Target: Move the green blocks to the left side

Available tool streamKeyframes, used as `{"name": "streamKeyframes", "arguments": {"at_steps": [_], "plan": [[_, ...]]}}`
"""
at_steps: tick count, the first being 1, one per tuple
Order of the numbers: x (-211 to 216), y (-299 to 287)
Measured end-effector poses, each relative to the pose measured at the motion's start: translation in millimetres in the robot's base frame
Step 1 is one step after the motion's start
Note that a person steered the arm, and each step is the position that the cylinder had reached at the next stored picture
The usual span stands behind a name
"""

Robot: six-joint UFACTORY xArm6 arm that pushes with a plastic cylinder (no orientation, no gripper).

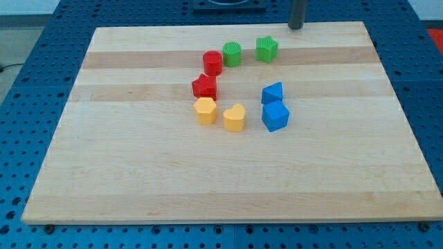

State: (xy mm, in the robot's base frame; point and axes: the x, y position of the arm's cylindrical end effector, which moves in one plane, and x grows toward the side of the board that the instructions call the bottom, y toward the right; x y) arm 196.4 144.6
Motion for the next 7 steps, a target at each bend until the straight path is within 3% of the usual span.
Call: {"name": "streamKeyframes", "arguments": {"at_steps": [2,3,5,6,7], "plan": [[8.8,-0.3],[44.2,4.2],[101.7,-72.4],[90.7,-145.7],[84.4,-135.7]]}}
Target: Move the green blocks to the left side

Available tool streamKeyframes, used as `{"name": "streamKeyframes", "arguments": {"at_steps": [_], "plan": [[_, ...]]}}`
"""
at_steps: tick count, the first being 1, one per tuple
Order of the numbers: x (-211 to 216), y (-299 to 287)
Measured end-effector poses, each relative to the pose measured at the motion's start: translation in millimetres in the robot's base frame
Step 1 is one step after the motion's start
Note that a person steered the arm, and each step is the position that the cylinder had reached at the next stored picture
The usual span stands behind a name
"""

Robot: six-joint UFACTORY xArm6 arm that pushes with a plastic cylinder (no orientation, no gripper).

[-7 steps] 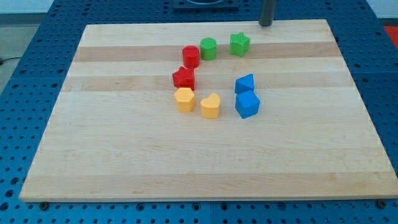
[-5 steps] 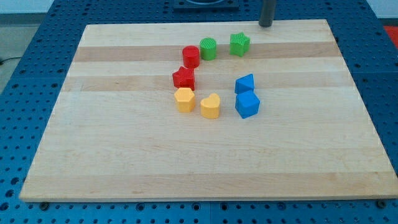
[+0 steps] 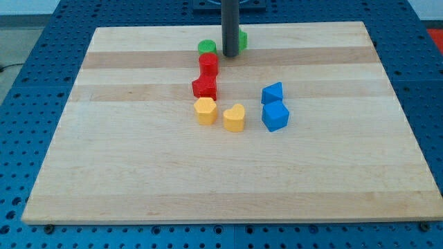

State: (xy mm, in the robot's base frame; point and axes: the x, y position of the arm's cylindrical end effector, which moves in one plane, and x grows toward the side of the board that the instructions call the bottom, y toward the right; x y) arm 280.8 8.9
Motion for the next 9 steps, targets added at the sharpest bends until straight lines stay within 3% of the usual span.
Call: {"name": "streamKeyframes", "arguments": {"at_steps": [2,3,4,6,9], "plan": [[-17.8,101.5],[-33.0,26.3],[-39.3,-7.0],[-62.4,36.8],[106.2,51.5]]}}
